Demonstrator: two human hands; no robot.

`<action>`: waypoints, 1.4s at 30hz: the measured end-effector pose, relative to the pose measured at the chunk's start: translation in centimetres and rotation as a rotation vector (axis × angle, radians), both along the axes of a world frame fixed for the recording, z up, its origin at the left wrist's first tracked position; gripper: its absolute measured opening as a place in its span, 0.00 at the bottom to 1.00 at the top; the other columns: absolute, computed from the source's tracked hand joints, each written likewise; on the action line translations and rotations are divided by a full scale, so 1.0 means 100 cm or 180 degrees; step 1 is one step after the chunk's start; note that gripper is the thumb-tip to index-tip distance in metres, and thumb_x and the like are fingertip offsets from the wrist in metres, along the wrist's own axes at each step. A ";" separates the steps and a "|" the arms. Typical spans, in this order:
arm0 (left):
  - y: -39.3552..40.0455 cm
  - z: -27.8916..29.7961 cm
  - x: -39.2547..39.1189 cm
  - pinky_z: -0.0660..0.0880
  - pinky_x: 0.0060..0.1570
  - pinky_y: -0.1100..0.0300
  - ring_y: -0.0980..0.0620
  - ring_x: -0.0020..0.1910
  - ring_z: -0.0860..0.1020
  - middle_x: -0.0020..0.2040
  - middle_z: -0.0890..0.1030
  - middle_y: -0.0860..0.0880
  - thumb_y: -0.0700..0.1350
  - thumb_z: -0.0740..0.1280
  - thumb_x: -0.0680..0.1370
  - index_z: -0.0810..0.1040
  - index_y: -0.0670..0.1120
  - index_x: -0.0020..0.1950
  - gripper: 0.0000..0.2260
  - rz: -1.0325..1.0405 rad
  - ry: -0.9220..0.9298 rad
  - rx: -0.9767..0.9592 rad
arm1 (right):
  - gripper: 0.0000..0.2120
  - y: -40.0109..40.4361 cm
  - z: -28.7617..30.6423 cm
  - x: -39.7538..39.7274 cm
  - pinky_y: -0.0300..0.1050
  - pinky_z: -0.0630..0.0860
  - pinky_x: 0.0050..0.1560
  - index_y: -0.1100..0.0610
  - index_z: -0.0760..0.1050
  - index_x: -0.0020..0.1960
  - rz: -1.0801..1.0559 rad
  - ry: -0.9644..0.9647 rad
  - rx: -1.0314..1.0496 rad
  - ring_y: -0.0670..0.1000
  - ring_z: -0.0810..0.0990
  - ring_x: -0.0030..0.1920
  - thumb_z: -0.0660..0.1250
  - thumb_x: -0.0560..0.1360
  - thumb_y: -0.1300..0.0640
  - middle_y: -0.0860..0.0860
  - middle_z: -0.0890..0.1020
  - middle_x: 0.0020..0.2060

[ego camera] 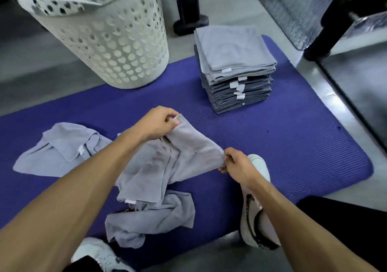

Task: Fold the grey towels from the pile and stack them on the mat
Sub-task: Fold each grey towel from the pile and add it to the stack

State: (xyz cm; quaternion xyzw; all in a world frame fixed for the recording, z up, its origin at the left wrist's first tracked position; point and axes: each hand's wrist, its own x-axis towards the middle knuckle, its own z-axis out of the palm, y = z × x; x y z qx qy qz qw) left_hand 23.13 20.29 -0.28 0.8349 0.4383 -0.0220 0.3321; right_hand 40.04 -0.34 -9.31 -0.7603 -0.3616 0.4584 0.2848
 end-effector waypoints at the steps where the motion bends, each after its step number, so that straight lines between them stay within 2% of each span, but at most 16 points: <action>1: -0.008 0.012 -0.008 0.76 0.51 0.51 0.49 0.46 0.81 0.45 0.84 0.45 0.44 0.67 0.78 0.81 0.45 0.60 0.12 0.0033 0.0002 -0.0066 | 0.10 -0.002 0.015 0.000 0.48 0.81 0.50 0.58 0.74 0.46 0.0026 -0.0097 0.0088 0.54 0.83 0.43 0.55 0.81 0.64 0.52 0.83 0.39; 3: -0.027 0.035 -0.024 0.75 0.48 0.60 0.56 0.44 0.81 0.41 0.84 0.48 0.45 0.71 0.77 0.76 0.45 0.67 0.19 0.0201 -0.0147 -0.0244 | 0.10 -0.005 0.046 0.000 0.48 0.79 0.47 0.58 0.74 0.45 0.0149 -0.0289 0.0250 0.52 0.80 0.40 0.56 0.79 0.64 0.51 0.82 0.37; 5: -0.042 0.057 -0.037 0.73 0.46 0.65 0.60 0.41 0.79 0.36 0.82 0.52 0.45 0.73 0.76 0.76 0.44 0.68 0.21 0.0407 -0.0302 -0.0347 | 0.09 -0.007 0.077 0.000 0.50 0.76 0.44 0.61 0.74 0.44 0.0272 -0.0503 0.0420 0.51 0.76 0.39 0.56 0.78 0.65 0.53 0.81 0.38; 7: -0.053 0.078 -0.050 0.73 0.43 0.64 0.58 0.37 0.78 0.36 0.82 0.49 0.43 0.74 0.75 0.83 0.44 0.56 0.11 0.0554 -0.0334 -0.0345 | 0.09 -0.007 0.108 -0.001 0.45 0.72 0.39 0.63 0.74 0.44 0.0374 -0.0751 0.0638 0.50 0.74 0.38 0.56 0.77 0.66 0.53 0.79 0.39; 10: -0.063 0.113 -0.068 0.74 0.43 0.57 0.54 0.38 0.77 0.40 0.84 0.45 0.41 0.74 0.73 0.84 0.45 0.43 0.01 0.0858 -0.0510 -0.0134 | 0.05 -0.005 0.159 0.000 0.42 0.70 0.36 0.63 0.75 0.43 0.0529 -0.1203 0.0906 0.49 0.72 0.37 0.62 0.74 0.64 0.53 0.78 0.38; 14: -0.072 0.160 -0.087 0.72 0.42 0.60 0.53 0.37 0.75 0.32 0.78 0.53 0.37 0.74 0.72 0.79 0.46 0.43 0.06 0.1139 -0.0826 0.0274 | 0.06 -0.004 0.225 0.005 0.52 0.72 0.47 0.67 0.78 0.46 0.1102 -0.2000 0.1347 0.61 0.77 0.45 0.66 0.71 0.65 0.62 0.79 0.42; 17: -0.081 0.185 -0.098 0.70 0.43 0.60 0.52 0.39 0.73 0.35 0.76 0.50 0.38 0.73 0.72 0.77 0.47 0.44 0.07 0.1091 -0.0848 0.0505 | 0.08 -0.004 0.268 -0.001 0.46 0.69 0.50 0.64 0.80 0.51 0.1009 -0.2415 0.1672 0.59 0.76 0.49 0.66 0.74 0.64 0.60 0.78 0.46; 19: -0.089 0.196 -0.104 0.68 0.38 0.58 0.51 0.37 0.72 0.35 0.76 0.46 0.40 0.72 0.71 0.79 0.40 0.40 0.04 0.1073 -0.0610 0.0683 | 0.08 -0.007 0.293 -0.011 0.43 0.67 0.50 0.63 0.81 0.53 0.1105 -0.2563 0.1882 0.59 0.76 0.51 0.67 0.76 0.63 0.59 0.78 0.48; 22: -0.098 0.203 -0.110 0.68 0.35 0.59 0.51 0.34 0.73 0.35 0.78 0.46 0.40 0.73 0.72 0.81 0.37 0.41 0.06 0.1293 -0.0814 0.0701 | 0.08 -0.012 0.318 -0.016 0.44 0.68 0.53 0.62 0.81 0.54 0.1225 -0.2819 0.2023 0.59 0.77 0.51 0.68 0.76 0.62 0.59 0.79 0.49; 24: -0.103 0.205 -0.114 0.68 0.36 0.58 0.51 0.34 0.73 0.34 0.78 0.45 0.39 0.74 0.72 0.81 0.37 0.39 0.05 0.1346 -0.1175 0.0680 | 0.07 -0.016 0.326 -0.008 0.48 0.71 0.52 0.62 0.81 0.52 0.1103 -0.2915 0.2008 0.60 0.77 0.50 0.67 0.77 0.62 0.59 0.79 0.48; 26: -0.106 0.203 -0.115 0.68 0.39 0.58 0.50 0.35 0.72 0.33 0.76 0.46 0.36 0.74 0.71 0.79 0.38 0.36 0.06 0.1163 -0.1203 0.0551 | 0.07 -0.019 0.324 -0.001 0.52 0.73 0.53 0.60 0.81 0.51 0.1377 -0.3106 0.1701 0.60 0.77 0.52 0.65 0.76 0.61 0.57 0.79 0.48; 29: -0.103 0.193 -0.114 0.72 0.45 0.57 0.50 0.39 0.76 0.38 0.80 0.46 0.35 0.74 0.71 0.82 0.37 0.40 0.03 0.1446 -0.1399 0.0466 | 0.06 -0.020 0.308 0.003 0.51 0.71 0.54 0.60 0.80 0.50 0.1487 -0.3049 0.1581 0.58 0.76 0.52 0.65 0.76 0.61 0.56 0.79 0.47; 33: -0.101 0.187 -0.107 0.71 0.36 0.60 0.52 0.35 0.75 0.35 0.80 0.49 0.37 0.73 0.73 0.81 0.42 0.40 0.03 0.1640 -0.1458 0.0622 | 0.05 -0.019 0.278 0.005 0.50 0.70 0.54 0.63 0.78 0.51 0.1214 -0.2673 0.1739 0.58 0.75 0.50 0.64 0.78 0.63 0.55 0.75 0.48; 36: -0.101 0.176 -0.111 0.70 0.38 0.61 0.51 0.37 0.75 0.38 0.81 0.47 0.36 0.72 0.73 0.80 0.40 0.42 0.02 0.1736 -0.1444 0.0449 | 0.06 -0.022 0.258 0.011 0.46 0.70 0.55 0.63 0.78 0.50 0.1192 -0.2615 0.1892 0.55 0.72 0.50 0.66 0.79 0.59 0.54 0.70 0.53; 38: -0.104 0.169 -0.115 0.70 0.39 0.60 0.51 0.38 0.74 0.38 0.81 0.47 0.36 0.72 0.73 0.81 0.39 0.43 0.01 0.1786 -0.1452 0.0365 | 0.08 -0.024 0.251 0.018 0.48 0.72 0.54 0.61 0.78 0.49 0.1322 -0.2638 0.1820 0.54 0.73 0.50 0.65 0.80 0.56 0.53 0.70 0.54; 42: -0.116 0.153 -0.115 0.74 0.45 0.58 0.52 0.39 0.76 0.39 0.82 0.49 0.36 0.70 0.74 0.82 0.42 0.43 0.03 0.1882 -0.1506 0.0196 | 0.10 -0.031 0.248 0.016 0.47 0.69 0.48 0.59 0.75 0.46 0.1696 -0.2682 0.1503 0.55 0.76 0.47 0.61 0.81 0.54 0.51 0.76 0.44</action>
